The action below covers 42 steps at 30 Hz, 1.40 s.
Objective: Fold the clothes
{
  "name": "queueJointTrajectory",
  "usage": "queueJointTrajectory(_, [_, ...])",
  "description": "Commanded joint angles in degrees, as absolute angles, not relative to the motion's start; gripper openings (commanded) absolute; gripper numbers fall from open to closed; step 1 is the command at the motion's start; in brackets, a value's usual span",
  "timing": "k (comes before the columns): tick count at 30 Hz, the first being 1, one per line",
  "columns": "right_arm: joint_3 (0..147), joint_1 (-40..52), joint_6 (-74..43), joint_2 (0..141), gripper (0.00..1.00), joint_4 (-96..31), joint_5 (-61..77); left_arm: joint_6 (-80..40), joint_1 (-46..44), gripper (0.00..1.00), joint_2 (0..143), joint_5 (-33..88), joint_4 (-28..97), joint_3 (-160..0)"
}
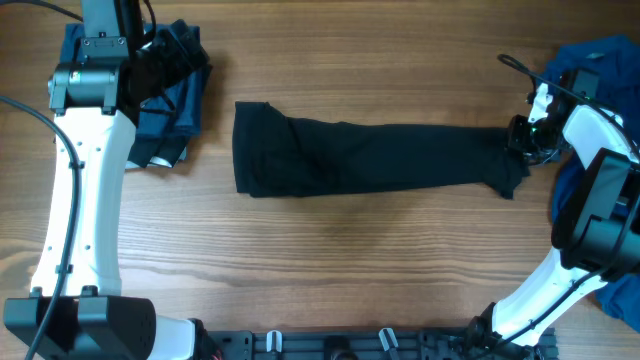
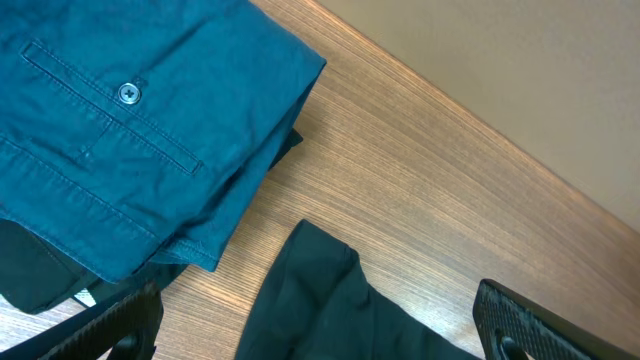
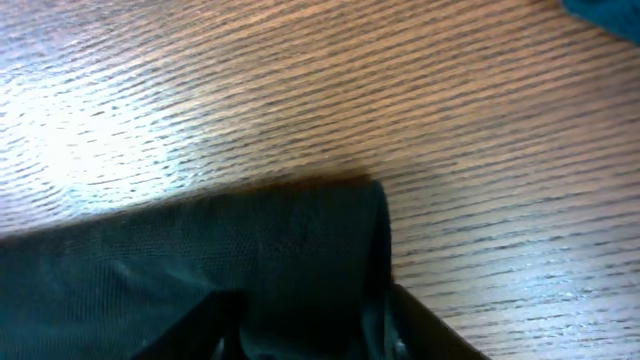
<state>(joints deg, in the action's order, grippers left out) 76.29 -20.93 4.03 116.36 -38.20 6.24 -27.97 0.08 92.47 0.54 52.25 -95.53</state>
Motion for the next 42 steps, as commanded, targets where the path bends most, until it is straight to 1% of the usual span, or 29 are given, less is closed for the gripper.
queueJointTrajectory(1, [73.76,-21.08,4.29,120.05,0.25,-39.11,4.97,-27.88,0.23,1.00,92.79,0.99,52.10,-95.37])
queueJointTrajectory(3, [73.76,-21.08,4.32,120.05,0.16,-39.05,5.02,-27.88,0.23,1.00,92.79,0.99,52.12,-95.37])
queueJointTrajectory(4, [73.82,-21.08,4.36,120.03,0.13,-39.03,5.26,-27.88,0.23,1.00,92.79,0.99,52.12,-95.37])
queueJointTrajectory(5, [73.95,-21.08,4.38,120.03,0.08,-38.96,5.72,-27.88,0.23,1.00,92.79,0.99,52.12,-95.37])
queueJointTrajectory(6, [74.26,-21.08,4.47,120.01,0.04,-39.00,6.52,-27.88,0.23,1.00,92.79,0.99,52.10,-95.37])
queueJointTrajectory(12, [80.55,-21.08,6.20,119.87,0.04,-43.31,13.65,-27.88,0.23,1.00,92.79,0.99,52.12,-95.37])
queueJointTrajectory(15, [86.06,-21.08,6.00,119.79,0.04,-48.64,16.58,-27.88,0.23,1.00,92.79,0.99,52.12,-95.37])
queueJointTrajectory(19, [92.73,-20.75,5.78,119.77,0.04,-57.17,26.79,-27.88,0.23,1.00,92.79,0.99,52.12,-95.37])
queueJointTrajectory(23, [96.47,-18.52,5.80,119.59,0.04,-63.22,30.41,-27.88,0.23,1.00,92.79,0.99,52.12,-95.37])
queueJointTrajectory(28, [96.75,-13.08,5.15,119.02,0.04,-67.18,35.92,-27.90,0.23,1.00,92.79,0.99,52.12,-95.37])
queueJointTrajectory(32, [96.71,-6.66,0.25,119.04,0.04,-67.77,35.83,-27.88,0.23,1.00,92.79,0.99,52.12,-95.37])
queueJointTrajectory(35, [96.64,-1.80,-2.50,119.04,0.04,-65.82,35.11,-27.88,0.23,1.00,92.79,0.99,52.12,-95.37])
queueJointTrajectory(37, [96.64,2.15,-6.57,119.04,0.04,-63.40,31.59,-27.88,0.23,1.00,92.79,0.99,52.12,-95.37])
queueJointTrajectory(42, [96.64,10.33,-8.19,119.04,0.04,-60.60,21.26,-27.88,0.23,1.00,92.79,0.99,52.12,-95.37])
